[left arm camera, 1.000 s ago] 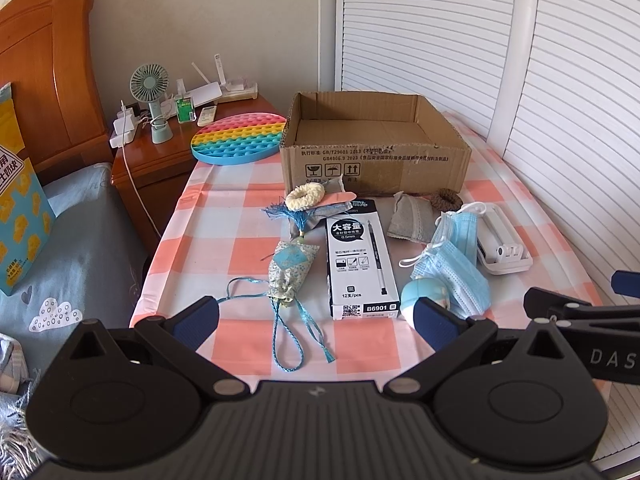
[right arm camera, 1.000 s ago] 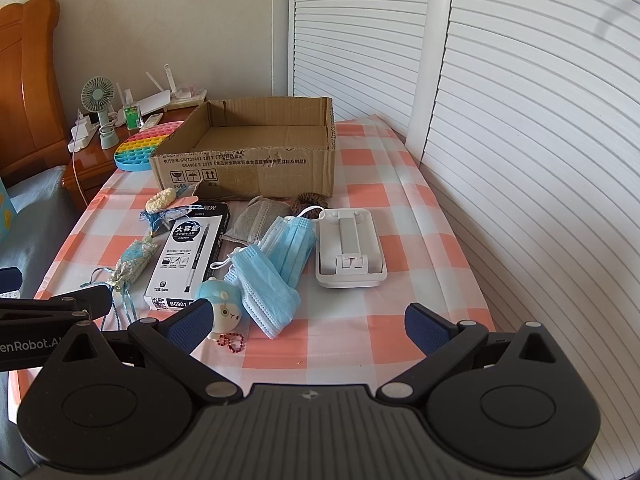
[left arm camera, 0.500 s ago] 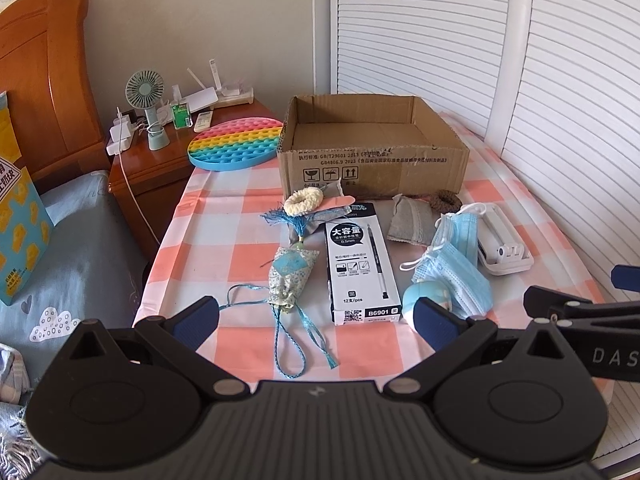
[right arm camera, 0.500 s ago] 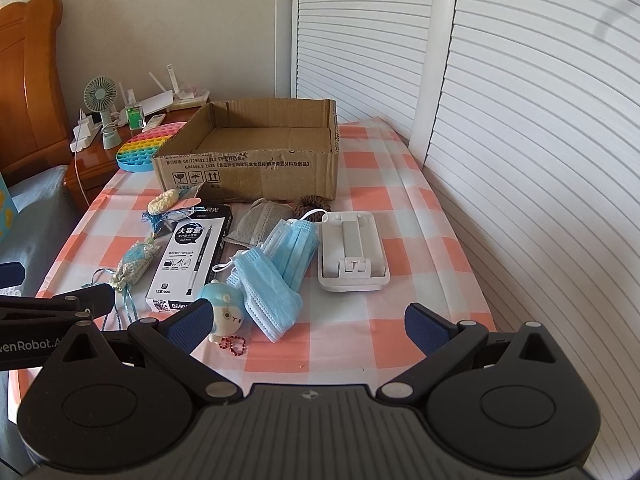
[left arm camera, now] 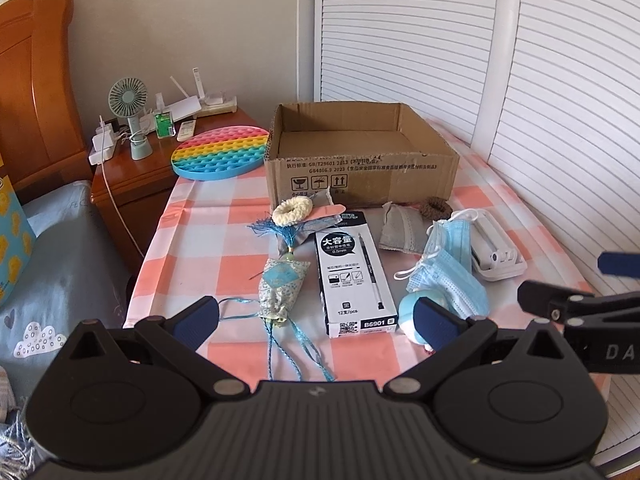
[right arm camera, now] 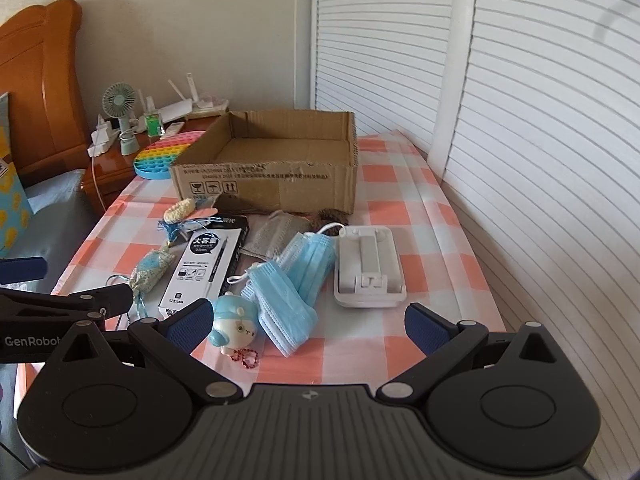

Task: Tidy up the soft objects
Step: 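Reach the right gripper to the blue cartoon squishy figure and close on it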

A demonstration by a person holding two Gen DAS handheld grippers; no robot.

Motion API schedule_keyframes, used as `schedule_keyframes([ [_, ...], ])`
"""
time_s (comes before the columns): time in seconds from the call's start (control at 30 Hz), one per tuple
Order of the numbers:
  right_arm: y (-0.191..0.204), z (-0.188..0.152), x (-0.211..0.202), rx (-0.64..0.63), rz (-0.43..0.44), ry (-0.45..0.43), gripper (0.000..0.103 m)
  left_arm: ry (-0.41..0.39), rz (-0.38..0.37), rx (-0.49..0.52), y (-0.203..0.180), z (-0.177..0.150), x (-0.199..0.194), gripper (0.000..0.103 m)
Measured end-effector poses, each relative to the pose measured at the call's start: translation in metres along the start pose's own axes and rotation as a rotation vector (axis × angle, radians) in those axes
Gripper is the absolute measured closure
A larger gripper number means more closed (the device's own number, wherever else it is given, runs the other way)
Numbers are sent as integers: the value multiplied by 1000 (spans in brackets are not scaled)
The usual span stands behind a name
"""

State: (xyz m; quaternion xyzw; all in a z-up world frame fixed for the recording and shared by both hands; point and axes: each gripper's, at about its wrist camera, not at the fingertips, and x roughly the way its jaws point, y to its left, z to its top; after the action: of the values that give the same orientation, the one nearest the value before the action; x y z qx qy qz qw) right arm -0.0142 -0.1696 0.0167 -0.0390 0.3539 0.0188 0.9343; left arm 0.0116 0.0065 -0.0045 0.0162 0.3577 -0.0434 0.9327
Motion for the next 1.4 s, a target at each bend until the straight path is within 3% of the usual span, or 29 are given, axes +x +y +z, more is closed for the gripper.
schedule_keyframes([
  [0.2,5,-2,5,-89,23,-34,0,15,-14,18,18,-13,14,0],
  [0.6,2,-23,28,-177,68,-1,0,111,-59,-32,48,-46,50,1],
  [0.9,-5,-30,37,-181,80,13,0,102,-55,57,33,-53,48,0],
  [1.03,-1,-29,38,-197,126,-12,0,81,-35,126,29,-58,43,1],
  [1.2,15,-27,43,-255,205,-51,7,74,-19,147,32,-64,42,0],
  [1.4,37,-24,58,-328,249,-57,27,83,3,109,42,-67,46,0],
])
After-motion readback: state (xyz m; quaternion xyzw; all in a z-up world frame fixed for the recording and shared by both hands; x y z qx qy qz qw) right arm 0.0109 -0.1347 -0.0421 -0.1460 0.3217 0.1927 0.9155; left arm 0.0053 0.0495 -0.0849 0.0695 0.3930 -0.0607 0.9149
